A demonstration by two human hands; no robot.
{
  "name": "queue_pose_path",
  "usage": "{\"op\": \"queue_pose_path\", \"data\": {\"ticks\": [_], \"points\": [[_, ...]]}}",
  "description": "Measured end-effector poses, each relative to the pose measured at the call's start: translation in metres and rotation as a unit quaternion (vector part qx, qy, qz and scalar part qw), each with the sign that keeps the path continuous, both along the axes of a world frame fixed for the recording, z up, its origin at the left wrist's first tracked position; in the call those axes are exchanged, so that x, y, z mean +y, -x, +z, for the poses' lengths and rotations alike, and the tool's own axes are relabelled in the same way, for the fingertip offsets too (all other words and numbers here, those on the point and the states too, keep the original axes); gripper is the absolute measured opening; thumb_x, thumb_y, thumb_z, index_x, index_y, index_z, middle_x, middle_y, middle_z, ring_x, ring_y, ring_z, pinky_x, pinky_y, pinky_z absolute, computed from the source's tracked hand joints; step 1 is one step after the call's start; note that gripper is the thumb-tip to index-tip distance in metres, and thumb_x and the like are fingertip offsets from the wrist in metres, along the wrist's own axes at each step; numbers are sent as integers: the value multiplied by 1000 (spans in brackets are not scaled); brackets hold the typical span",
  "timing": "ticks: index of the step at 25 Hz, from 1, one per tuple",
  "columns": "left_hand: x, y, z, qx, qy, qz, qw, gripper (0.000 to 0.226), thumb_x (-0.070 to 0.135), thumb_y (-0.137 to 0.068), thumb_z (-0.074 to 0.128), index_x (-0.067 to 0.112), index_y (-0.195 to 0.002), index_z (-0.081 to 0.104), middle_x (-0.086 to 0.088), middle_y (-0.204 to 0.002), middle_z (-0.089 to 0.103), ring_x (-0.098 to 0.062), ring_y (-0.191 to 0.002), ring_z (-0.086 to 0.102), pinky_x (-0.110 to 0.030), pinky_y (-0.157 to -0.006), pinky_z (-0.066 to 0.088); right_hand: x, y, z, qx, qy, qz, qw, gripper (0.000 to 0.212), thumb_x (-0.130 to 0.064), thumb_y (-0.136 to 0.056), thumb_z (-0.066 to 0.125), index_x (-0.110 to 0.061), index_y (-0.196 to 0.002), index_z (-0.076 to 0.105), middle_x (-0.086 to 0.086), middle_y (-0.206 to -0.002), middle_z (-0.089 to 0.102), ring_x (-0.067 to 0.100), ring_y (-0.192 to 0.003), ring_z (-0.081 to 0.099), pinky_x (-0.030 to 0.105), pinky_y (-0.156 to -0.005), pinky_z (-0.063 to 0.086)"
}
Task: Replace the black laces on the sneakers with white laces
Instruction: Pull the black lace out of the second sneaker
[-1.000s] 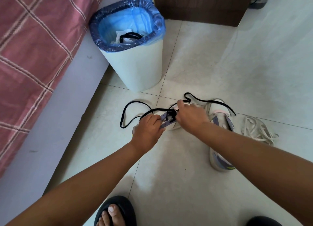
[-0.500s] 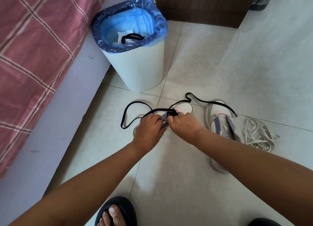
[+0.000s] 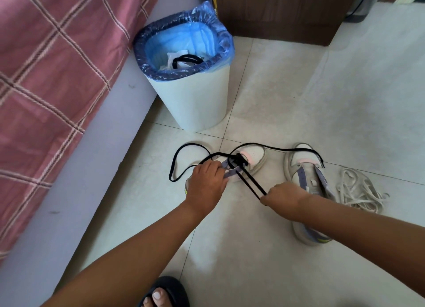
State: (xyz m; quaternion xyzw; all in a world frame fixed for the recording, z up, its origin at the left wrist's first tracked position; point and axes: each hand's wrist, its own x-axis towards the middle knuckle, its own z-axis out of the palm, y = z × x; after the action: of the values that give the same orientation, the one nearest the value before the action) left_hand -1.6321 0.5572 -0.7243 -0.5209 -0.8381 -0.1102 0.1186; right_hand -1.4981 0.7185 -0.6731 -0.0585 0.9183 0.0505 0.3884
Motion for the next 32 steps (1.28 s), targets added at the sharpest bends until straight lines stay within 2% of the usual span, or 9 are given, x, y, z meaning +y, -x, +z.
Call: {"op": "queue_pose_path", "data": {"ticks": [4, 10, 13, 16, 19, 22, 27, 29, 32], "points": [[0, 0, 0, -14, -21, -15, 1000, 30, 27, -84, 47, 5, -82, 66, -6, -83, 64, -26, -76, 63, -36, -67, 52, -15, 36, 3, 128, 43, -179, 974, 35, -30, -101, 33, -13, -130, 42, 9, -110, 64, 29, -98, 62, 30, -66, 38], [0, 2, -1, -17, -34, -18, 999, 30, 28, -86, 48, 5, -82, 67, -6, -81, 65, -25, -74, 63, -36, -66, 52, -28, 57, -5, 168, 56, -219, 960, 25, -13, -98, 39, -11, -120, 49, 10, -113, 62, 29, -100, 61, 30, -67, 39], [-1, 3, -1, -2, -13, -12, 1000, 31, 29, -86, 46, 6, -81, 67, -5, -83, 64, -25, -76, 63, -36, -67, 50, -25, 29, -1, 47, 51, -61, 996, 27, -11, -96, 42, -10, -122, 52, 11, -121, 58, 30, -110, 57, 32, -76, 42], [-2, 0, 0, 8, -2, 0, 1000, 32, 31, -86, 44, 8, -81, 66, -3, -83, 64, -23, -78, 63, -35, -68, 49, -34, -13, -7, -156, 3, 47, 987, 32, -11, -92, 54, -5, -124, 55, 14, -129, 55, 31, -117, 55, 38, -91, 46], [-2, 0, 2, 4, 5, 1, 1000, 32, 31, -85, 44, 8, -85, 67, -3, -85, 64, -23, -80, 63, -35, -71, 49, -32, -5, -7, -74, 61, -133, 987, 34, -28, -97, 45, -9, -124, 53, 10, -128, 56, 28, -117, 55, 34, -89, 44], [-2, 0, 0, -3, 2, 2, 1000, 31, 30, -85, 45, 7, -85, 67, -4, -85, 63, -24, -79, 62, -33, -73, 44, -18, 37, 2, 97, 167, -353, 916, 32, -37, -99, 37, -13, -113, 52, 8, -113, 60, 27, -103, 57, 31, -74, 38], [-1, 0, 2, -16, -12, -4, 1000, 31, 29, -87, 46, 6, -83, 67, -5, -84, 64, -24, -77, 62, -32, -73, 42, -24, 56, -7, 168, 269, -427, 847, 20, -25, -96, 43, -17, -77, 45, 12, -102, 64, 23, -82, 51, 29, -66, 34], [-1, 1, 4, -17, -3, -5, 1000, 31, 29, -86, 46, 7, -81, 67, -4, -83, 64, -24, -77, 62, -32, -73, 42, -23, 45, -7, 161, 235, -359, 889, 23, -23, -96, 40, -19, -74, 41, 11, -103, 63, 23, -82, 50, 28, -66, 32], [-1, 1, 5, -17, 17, -1, 1000, 31, 30, -85, 45, 8, -81, 67, -4, -85, 64, -23, -79, 63, -31, -75, 39, -30, 8, -16, 10, 144, -130, 981, 20, -16, -95, 40, -13, -99, 59, 11, -114, 61, 30, -102, 57, 29, -74, 39]]}}
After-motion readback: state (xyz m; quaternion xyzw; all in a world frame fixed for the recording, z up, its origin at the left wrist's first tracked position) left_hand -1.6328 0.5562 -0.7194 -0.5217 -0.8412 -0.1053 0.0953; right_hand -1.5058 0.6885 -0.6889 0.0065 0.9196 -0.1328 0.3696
